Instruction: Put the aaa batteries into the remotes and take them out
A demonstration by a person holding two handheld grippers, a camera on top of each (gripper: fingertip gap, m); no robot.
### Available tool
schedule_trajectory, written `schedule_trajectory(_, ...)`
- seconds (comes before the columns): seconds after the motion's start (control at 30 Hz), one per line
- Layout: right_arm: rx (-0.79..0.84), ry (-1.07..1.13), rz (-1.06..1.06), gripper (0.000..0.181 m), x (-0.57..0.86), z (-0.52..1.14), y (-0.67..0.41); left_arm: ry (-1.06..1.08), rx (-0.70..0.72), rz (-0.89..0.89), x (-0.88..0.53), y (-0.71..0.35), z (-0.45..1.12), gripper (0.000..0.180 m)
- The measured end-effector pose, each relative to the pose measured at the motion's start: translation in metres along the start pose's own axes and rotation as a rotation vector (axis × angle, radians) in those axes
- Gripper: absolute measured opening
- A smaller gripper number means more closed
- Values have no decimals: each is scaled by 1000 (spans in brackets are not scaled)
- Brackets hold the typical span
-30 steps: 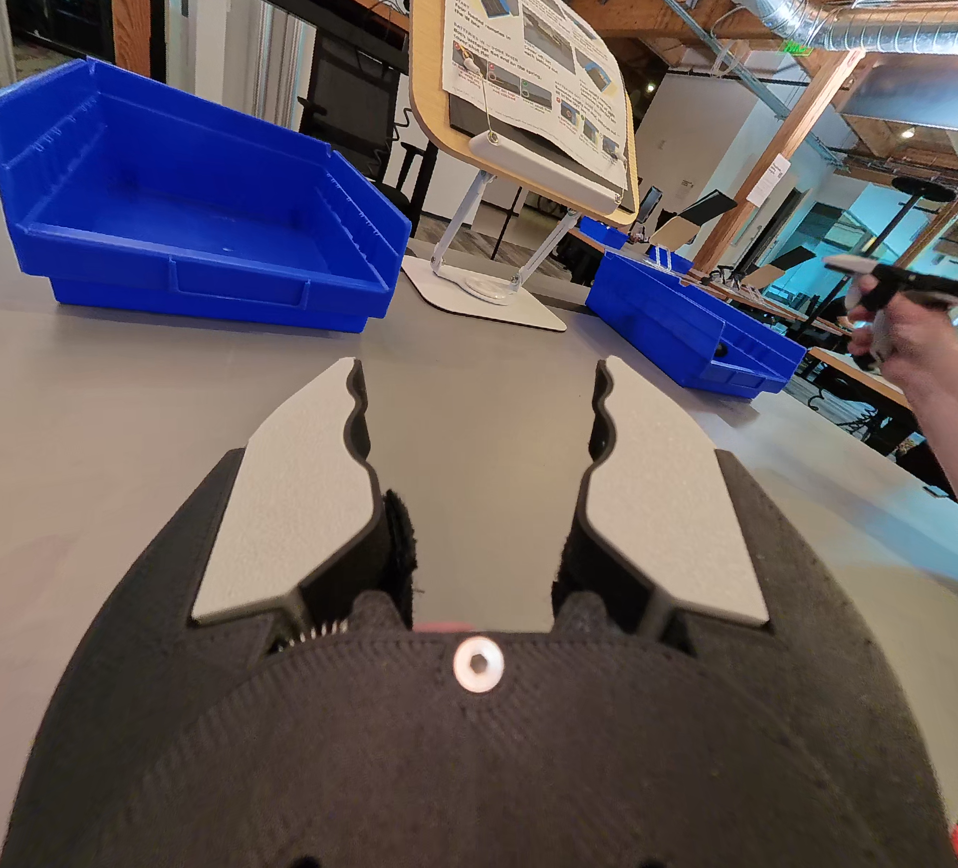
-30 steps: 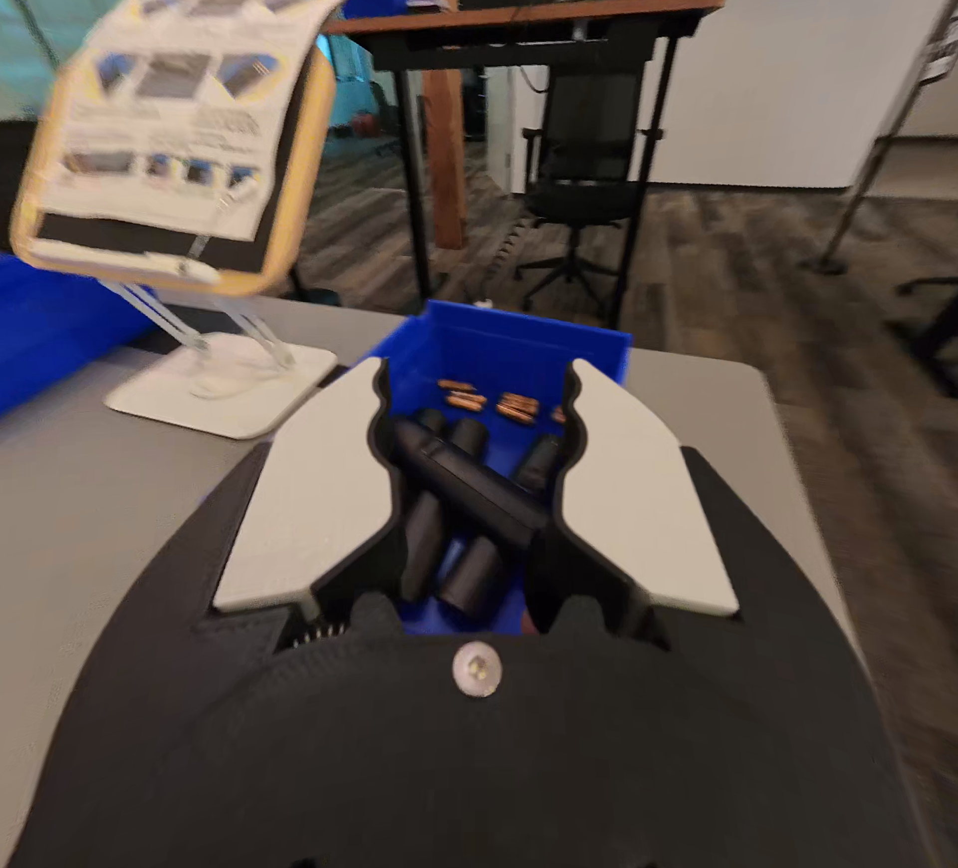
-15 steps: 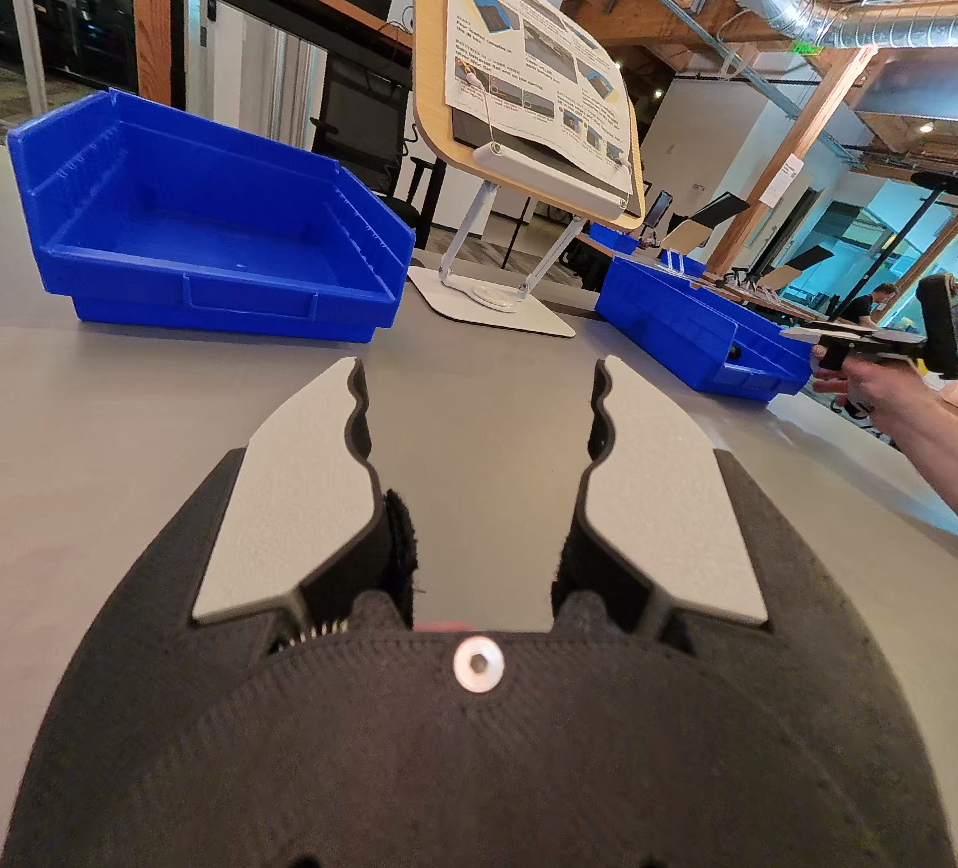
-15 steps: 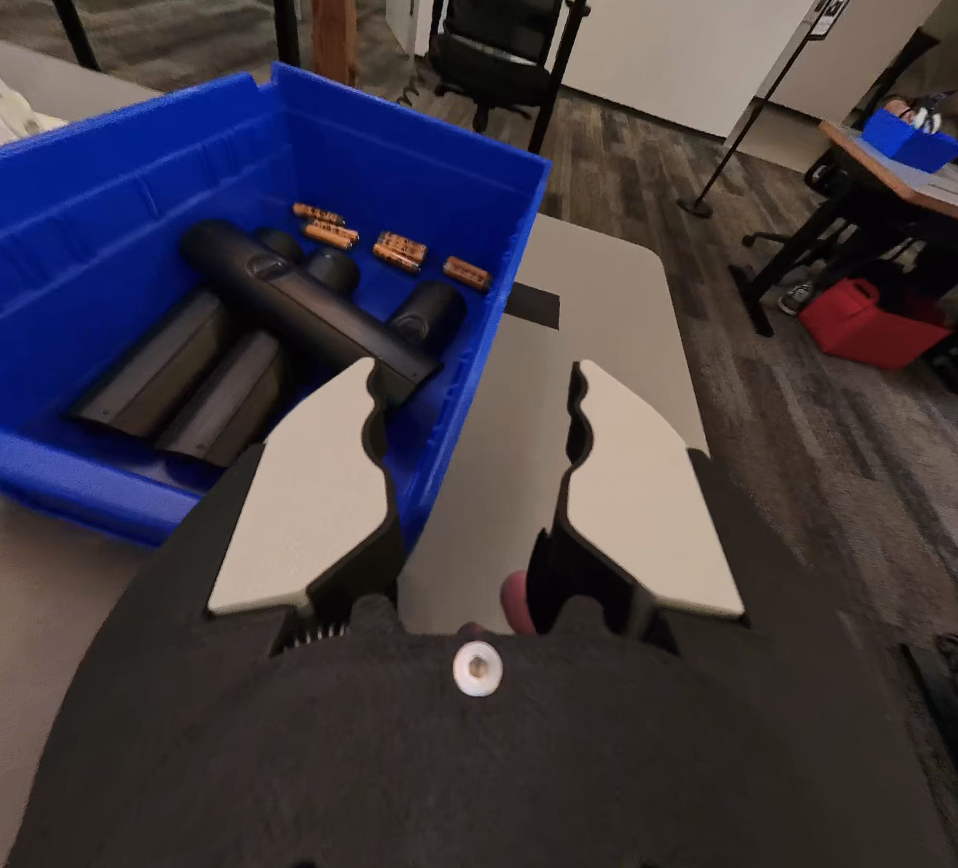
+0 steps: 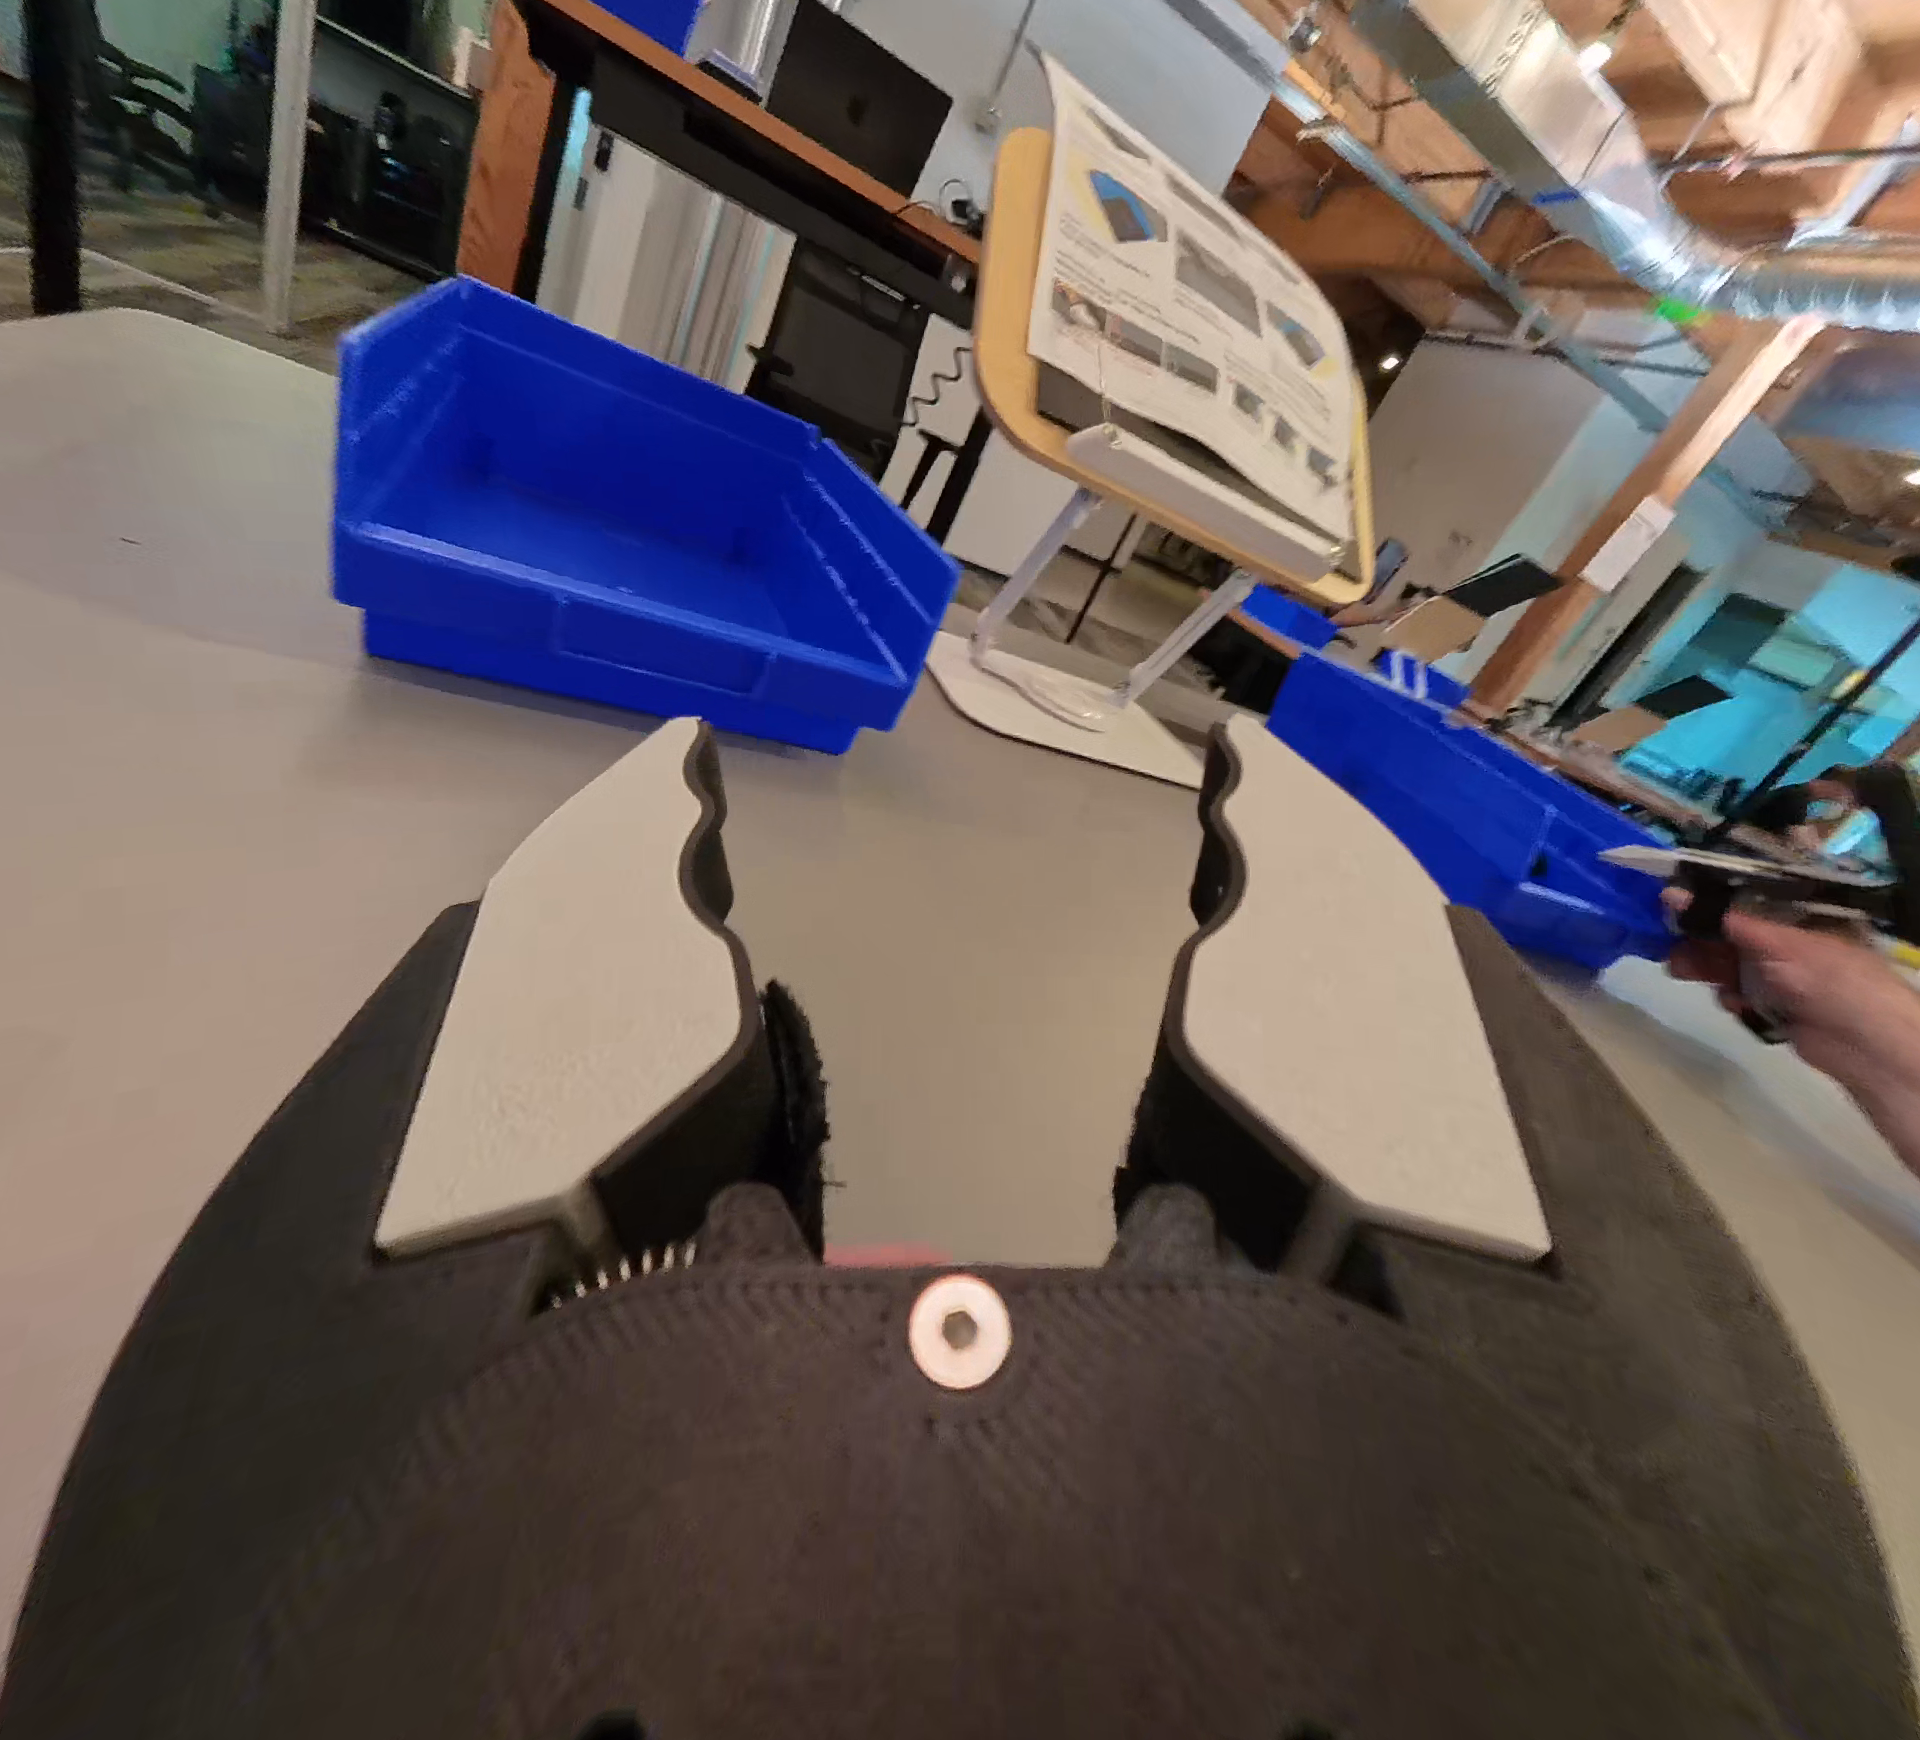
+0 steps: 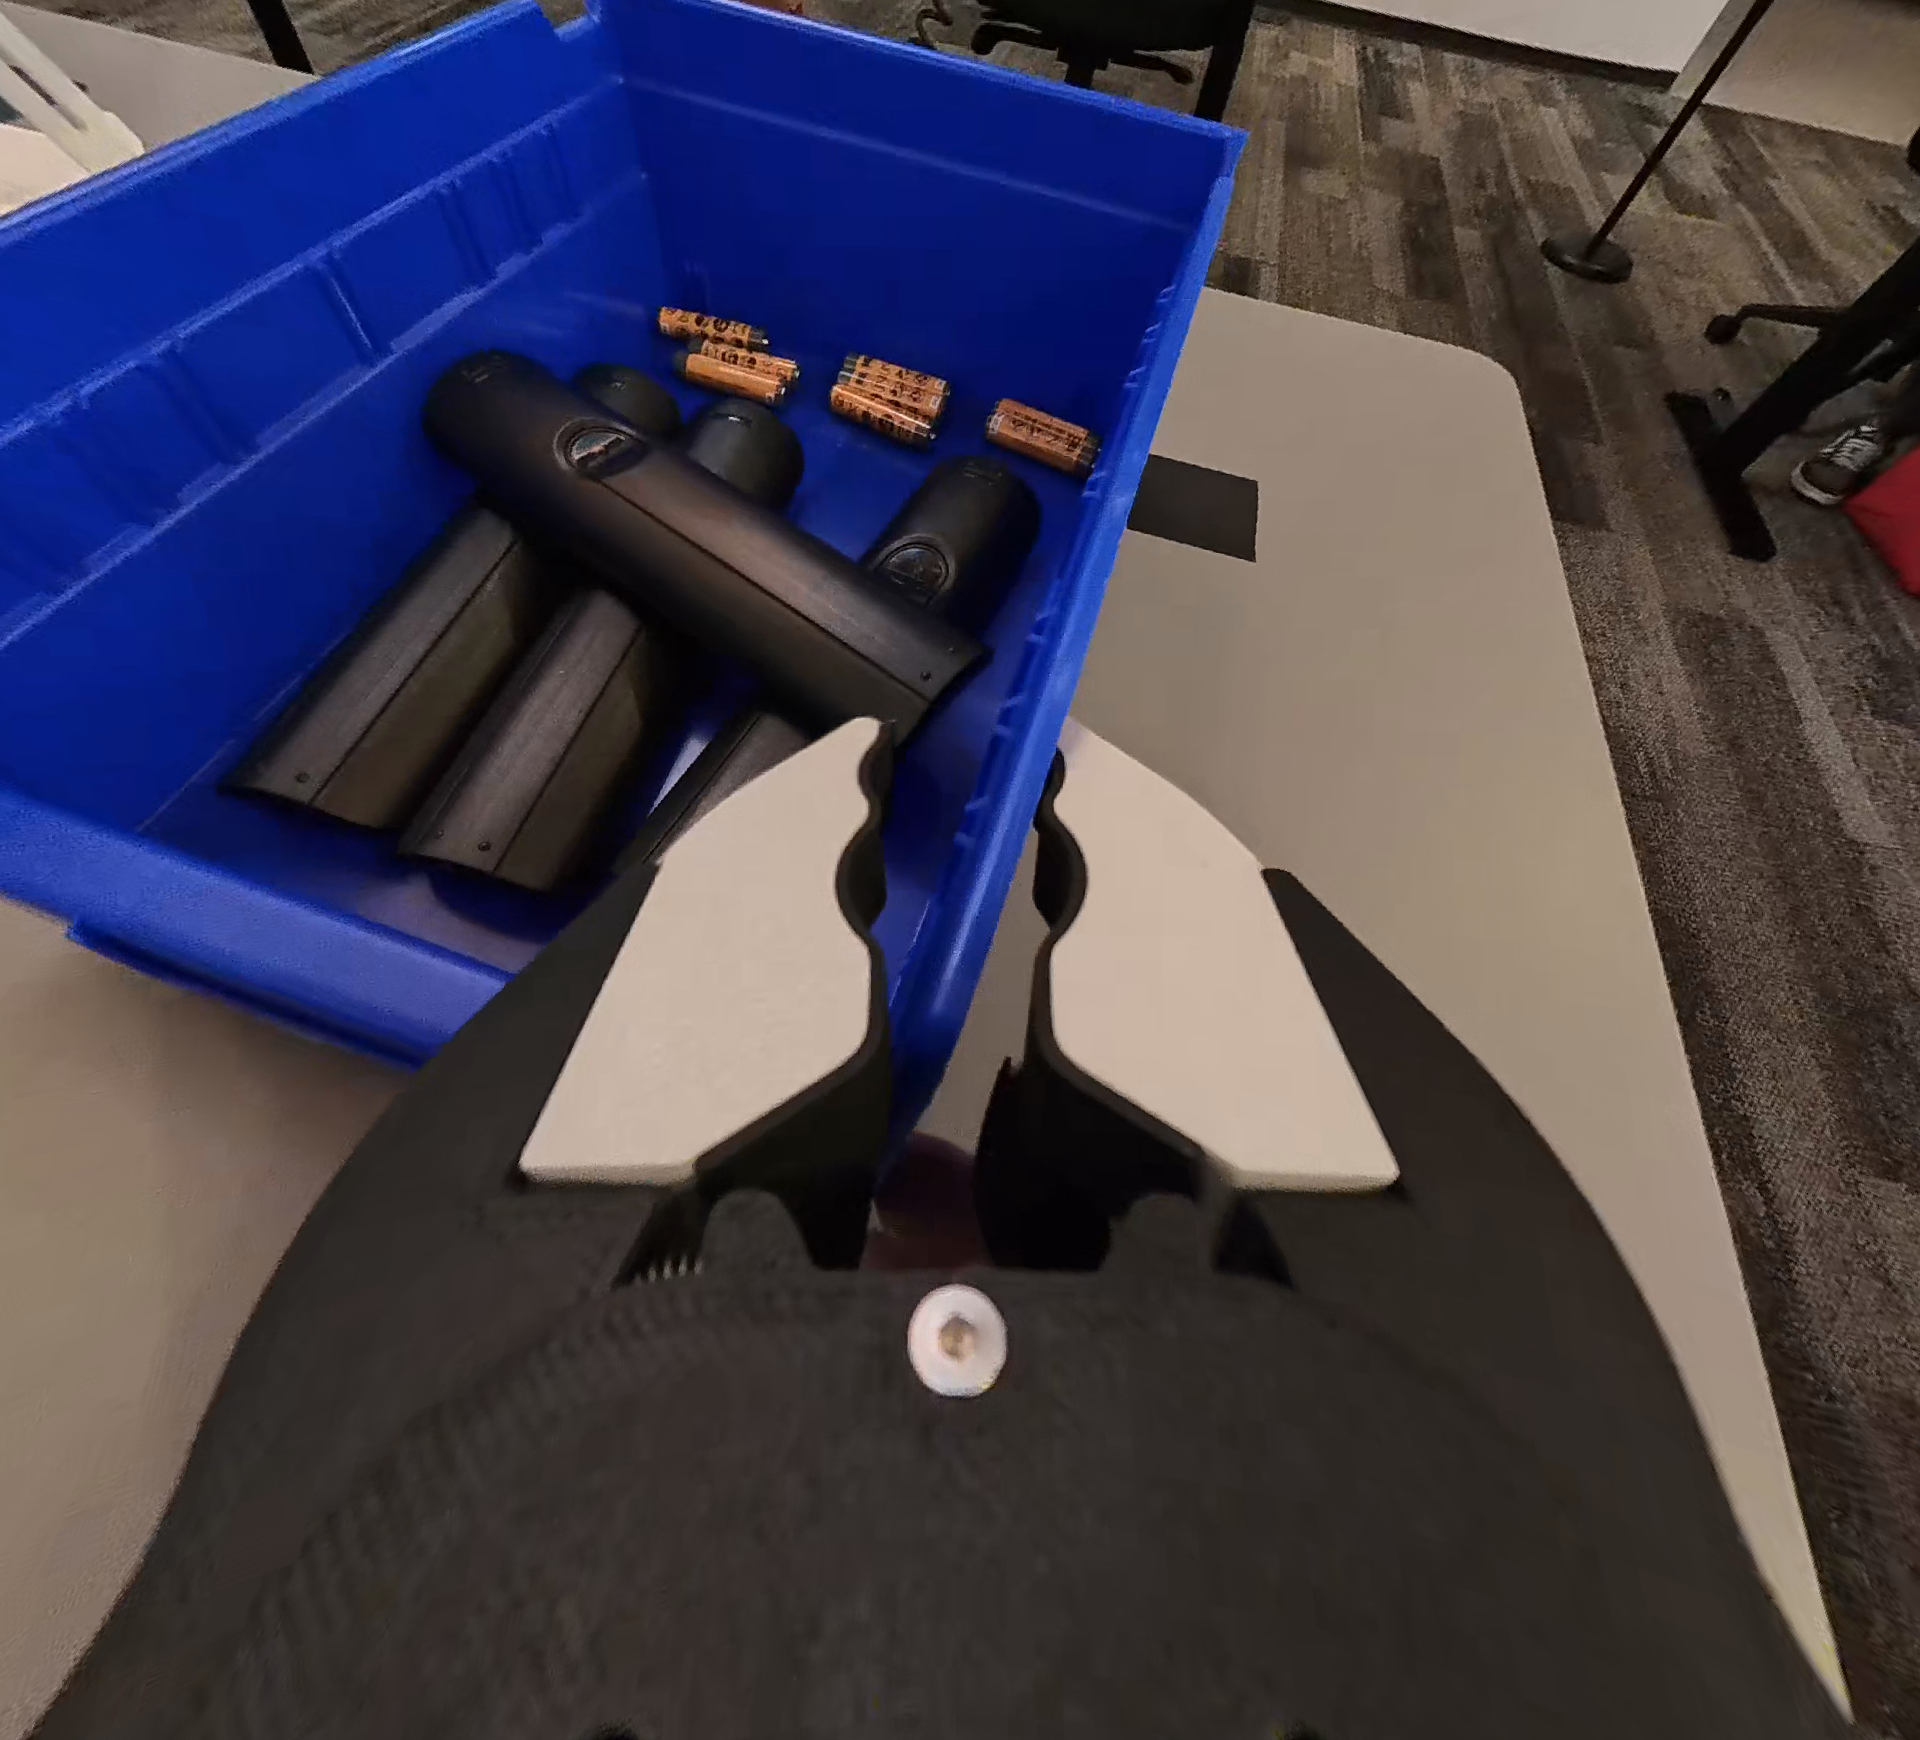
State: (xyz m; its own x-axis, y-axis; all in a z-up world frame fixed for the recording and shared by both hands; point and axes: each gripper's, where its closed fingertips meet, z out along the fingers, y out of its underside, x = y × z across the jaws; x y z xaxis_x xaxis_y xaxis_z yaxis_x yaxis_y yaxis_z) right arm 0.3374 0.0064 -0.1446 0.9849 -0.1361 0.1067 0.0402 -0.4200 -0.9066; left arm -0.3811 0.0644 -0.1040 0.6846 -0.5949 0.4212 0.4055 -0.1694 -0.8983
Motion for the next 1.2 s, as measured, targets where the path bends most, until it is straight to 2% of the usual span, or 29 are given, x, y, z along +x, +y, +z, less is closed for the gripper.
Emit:
schedule_trajectory(0.23, -7, 16, 4, 20, 3, 0, 0, -264, 22, 206, -70, -54, 6, 96)
schedule_trajectory(0.3, -8, 24, 6, 18, 5, 1, 0, -353, 4, 300, -97, -73, 14, 99)
schedule_trajectory(0.43, -7, 17, 12, 17, 6, 1, 1, -453, -85, 379, -153, -84, 44, 114)
schedule_trajectory(0.57, 1, 4, 27, 17, 6, 1, 1, -420, -129, 300, -182, -77, 83, 116)
schedule_trajectory(0.7, -3, 10, 17, 17, 6, 1, 1, -400, -169, 358, -195, -65, 127, 121)
schedule_trajectory(0.8, 2, -1, 22, 17, 5, 1, 0, -368, -225, 359, -199, -51, 157, 116)
schedule_trajectory(0.83, 0, -3, 19, 18, 5, 1, 0, -366, -246, 355, -202, -45, 165, 111)
schedule_trajectory(0.97, 1, -2, 22, 16, 6, 1, 0, -388, -313, 340, -214, -31, 183, 69)
schedule_trajectory(1.07, 6, -5, 34, 16, 6, 1, 0, -352, -284, 283, -214, -32, 189, 6)
schedule_trajectory(1.2, 4, 3, 31, 14, 5, 0, 0, -338, -292, 290, -214, -32, 186, 4)
